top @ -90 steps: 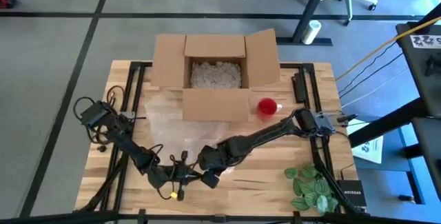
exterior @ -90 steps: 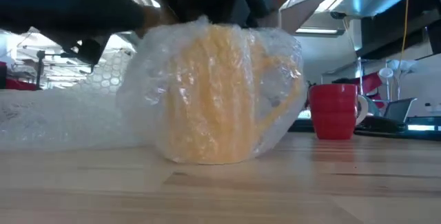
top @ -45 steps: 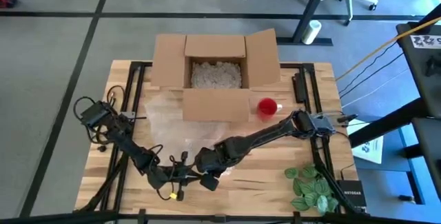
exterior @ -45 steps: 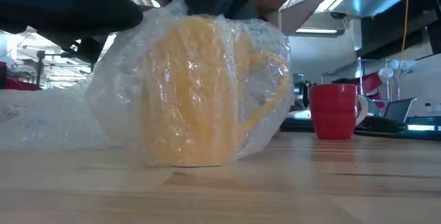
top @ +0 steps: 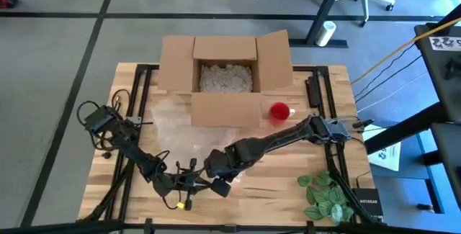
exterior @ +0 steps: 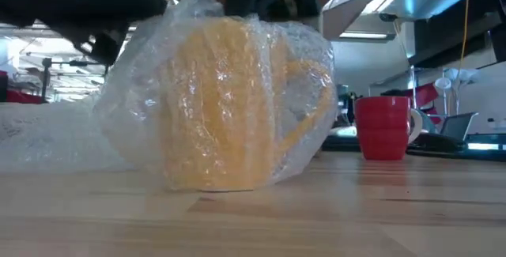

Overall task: Wrap mug
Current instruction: Wrap the yellow mug using the bubble wrap

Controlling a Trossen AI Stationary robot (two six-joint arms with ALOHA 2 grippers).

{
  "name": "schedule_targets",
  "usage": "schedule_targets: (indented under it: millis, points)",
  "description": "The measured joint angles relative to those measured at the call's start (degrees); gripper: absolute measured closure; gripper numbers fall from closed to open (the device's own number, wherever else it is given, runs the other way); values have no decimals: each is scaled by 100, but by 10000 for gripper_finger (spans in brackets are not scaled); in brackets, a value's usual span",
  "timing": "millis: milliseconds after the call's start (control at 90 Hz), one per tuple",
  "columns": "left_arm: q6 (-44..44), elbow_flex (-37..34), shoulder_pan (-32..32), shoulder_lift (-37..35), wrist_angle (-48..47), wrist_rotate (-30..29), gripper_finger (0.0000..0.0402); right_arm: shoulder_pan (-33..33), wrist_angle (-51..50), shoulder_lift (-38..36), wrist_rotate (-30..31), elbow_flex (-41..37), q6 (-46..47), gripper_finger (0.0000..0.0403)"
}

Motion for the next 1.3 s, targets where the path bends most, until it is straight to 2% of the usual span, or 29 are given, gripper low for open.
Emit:
schedule_targets:
  millis: [100,333,644,878,1033,1189,1300]
  points:
    - [188,2,93,0,102,4,402,0,-85,-4,230,231,-35,403]
    - [33,2,458,-3,-170,54,402,134,562,29,329,277,-181,403]
    - [15,2,565,-4,-200,50,402,304,376,155,432,218,-74,403]
    - [143,2,428,-12,99,43,402,280,212,391,527,206,-102,403]
    - [241,-3,242,-327,-22,2,402,247,156,501,740,180,-156,403]
    - [351,-1,-110,-780,-577,-221,402,114,383,487,771,-200,-267,403]
    - [-123,-1,-357,-1046,-1401,-626,402,34,758,445,528,-625,-285,403]
